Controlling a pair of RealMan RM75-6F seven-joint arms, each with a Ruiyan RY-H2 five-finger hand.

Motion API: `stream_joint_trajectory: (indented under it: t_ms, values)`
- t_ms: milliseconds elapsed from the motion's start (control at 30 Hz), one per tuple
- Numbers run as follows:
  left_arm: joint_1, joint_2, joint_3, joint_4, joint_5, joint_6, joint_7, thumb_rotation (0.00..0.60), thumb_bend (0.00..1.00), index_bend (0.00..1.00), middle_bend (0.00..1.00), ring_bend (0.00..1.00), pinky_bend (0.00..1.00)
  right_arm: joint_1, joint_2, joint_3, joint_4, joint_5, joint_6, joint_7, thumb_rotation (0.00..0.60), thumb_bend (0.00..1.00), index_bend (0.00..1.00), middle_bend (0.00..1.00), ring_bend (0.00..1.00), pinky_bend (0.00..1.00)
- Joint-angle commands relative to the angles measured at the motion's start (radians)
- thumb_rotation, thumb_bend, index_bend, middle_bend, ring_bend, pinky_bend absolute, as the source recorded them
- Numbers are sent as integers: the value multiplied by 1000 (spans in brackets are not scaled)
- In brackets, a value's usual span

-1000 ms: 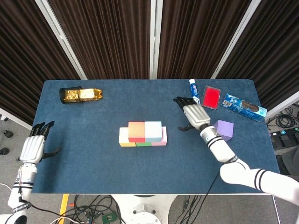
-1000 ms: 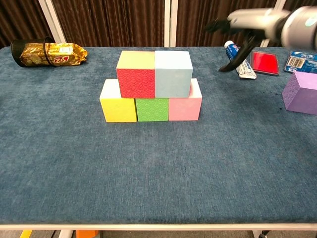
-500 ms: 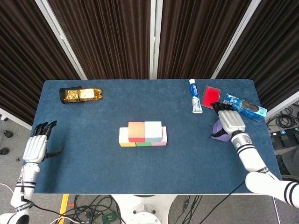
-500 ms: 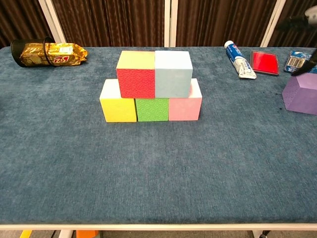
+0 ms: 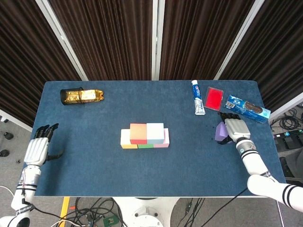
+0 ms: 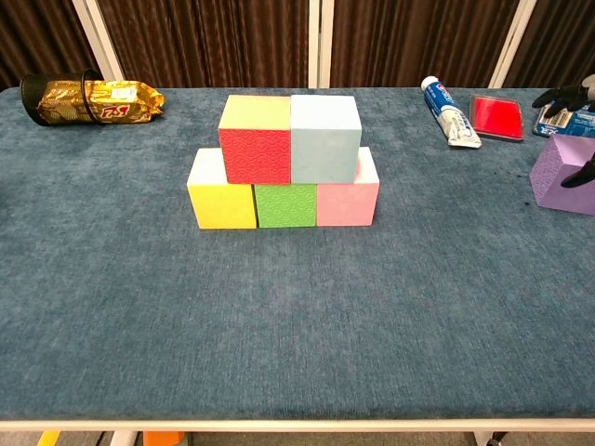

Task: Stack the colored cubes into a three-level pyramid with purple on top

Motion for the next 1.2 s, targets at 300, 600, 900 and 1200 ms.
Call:
stream_joint_trajectory:
  t_ms: [300, 600, 900, 1200]
  values:
    - [-1, -11, 5, 7, 3, -3, -4, 600, 216, 84, 139, 28, 38, 20, -14, -39, 33, 57, 12, -97, 600, 72, 0, 139, 0, 0]
    - [-5, -19, 3, 19, 0, -9, -11, 600, 217, 84, 139, 27, 37, 27, -26, -50, 72, 89, 9, -131, 600, 112, 0, 199, 0, 0]
    - [-4, -18, 1, 17, 3, -1, -13, 600, 216, 84, 139, 28, 38, -8, 5, -9, 17, -26, 74, -64, 600, 207, 0, 569, 38, 0]
    - [5, -5, -5, 12, 20, 38, -6, 600, 216, 84, 139, 11, 38, 26, 246, 121, -305, -86, 98, -18, 600, 210, 0, 595, 55, 0]
